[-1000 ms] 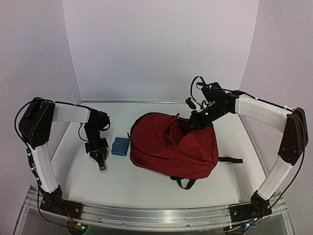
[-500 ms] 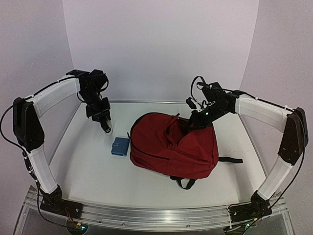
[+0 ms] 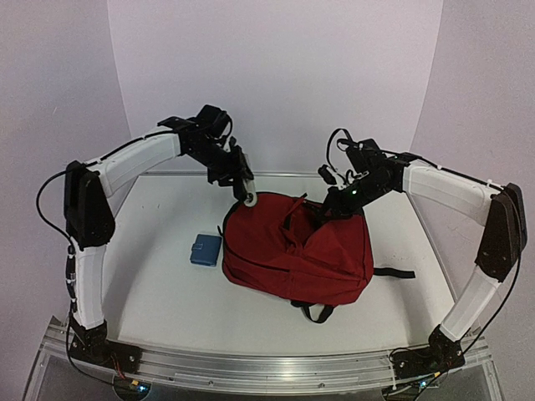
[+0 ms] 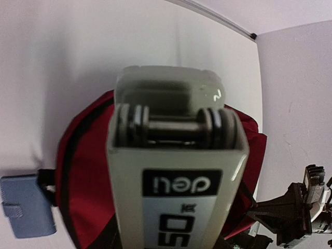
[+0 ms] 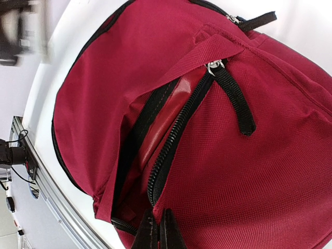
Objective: Pack the student bag
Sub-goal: Pick up the stationery from the center of the board, then place the stationery in the student bag, then pick up the stationery from the center of the board.
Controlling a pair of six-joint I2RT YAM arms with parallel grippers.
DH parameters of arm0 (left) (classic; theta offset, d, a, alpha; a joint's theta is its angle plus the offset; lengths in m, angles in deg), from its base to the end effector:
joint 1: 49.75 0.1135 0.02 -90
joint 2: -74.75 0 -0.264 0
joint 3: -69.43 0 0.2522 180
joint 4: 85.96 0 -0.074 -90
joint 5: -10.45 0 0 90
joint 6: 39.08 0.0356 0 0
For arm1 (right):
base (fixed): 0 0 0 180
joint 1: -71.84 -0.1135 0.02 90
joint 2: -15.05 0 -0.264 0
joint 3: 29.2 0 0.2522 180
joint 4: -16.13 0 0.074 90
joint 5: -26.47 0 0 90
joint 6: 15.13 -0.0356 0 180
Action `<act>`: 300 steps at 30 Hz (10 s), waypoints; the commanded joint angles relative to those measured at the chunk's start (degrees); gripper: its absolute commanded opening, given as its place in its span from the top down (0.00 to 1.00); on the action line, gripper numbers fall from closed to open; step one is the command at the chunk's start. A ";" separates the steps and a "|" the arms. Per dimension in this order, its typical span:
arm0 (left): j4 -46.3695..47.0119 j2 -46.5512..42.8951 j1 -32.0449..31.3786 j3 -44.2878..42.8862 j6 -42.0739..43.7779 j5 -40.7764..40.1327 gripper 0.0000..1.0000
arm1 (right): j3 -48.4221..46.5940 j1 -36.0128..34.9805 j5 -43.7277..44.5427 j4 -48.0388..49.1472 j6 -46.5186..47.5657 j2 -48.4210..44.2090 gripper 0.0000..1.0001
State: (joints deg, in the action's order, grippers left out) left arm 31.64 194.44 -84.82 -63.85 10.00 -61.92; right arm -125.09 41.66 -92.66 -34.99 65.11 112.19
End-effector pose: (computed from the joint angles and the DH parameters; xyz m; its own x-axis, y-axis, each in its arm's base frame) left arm 0.3760 -0.2771 0.3209 -0.9310 -0.1091 -0.3483 0.1337 0.7860 -0.6036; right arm 0.3104 0.2005 0.2867 -0.7927 -0.2897 -0.5364 -0.5699 0.6644 0.4834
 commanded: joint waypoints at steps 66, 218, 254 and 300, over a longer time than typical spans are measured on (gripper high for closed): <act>34.62 4.04 -10.00 14.54 -1.36 29.65 1.00 | 2.05 1.96 -6.77 1.07 6.27 -4.77 1.00; 32.72 -7.53 -15.49 27.39 -2.12 7.46 0.57 | 5.75 14.28 -16.41 -13.32 13.24 -1.80 0.15; 21.65 -19.28 15.62 59.11 2.56 6.16 0.22 | -10.86 14.31 -12.16 -19.54 22.21 -2.13 0.09; 25.40 -32.00 2.99 28.87 5.82 18.89 1.00 | -24.12 7.78 -31.80 -1.20 -8.70 1.45 0.10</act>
State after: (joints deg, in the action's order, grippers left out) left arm 50.87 161.28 -77.59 -28.69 15.38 -49.44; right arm -147.34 53.46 -118.58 -44.74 66.96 113.85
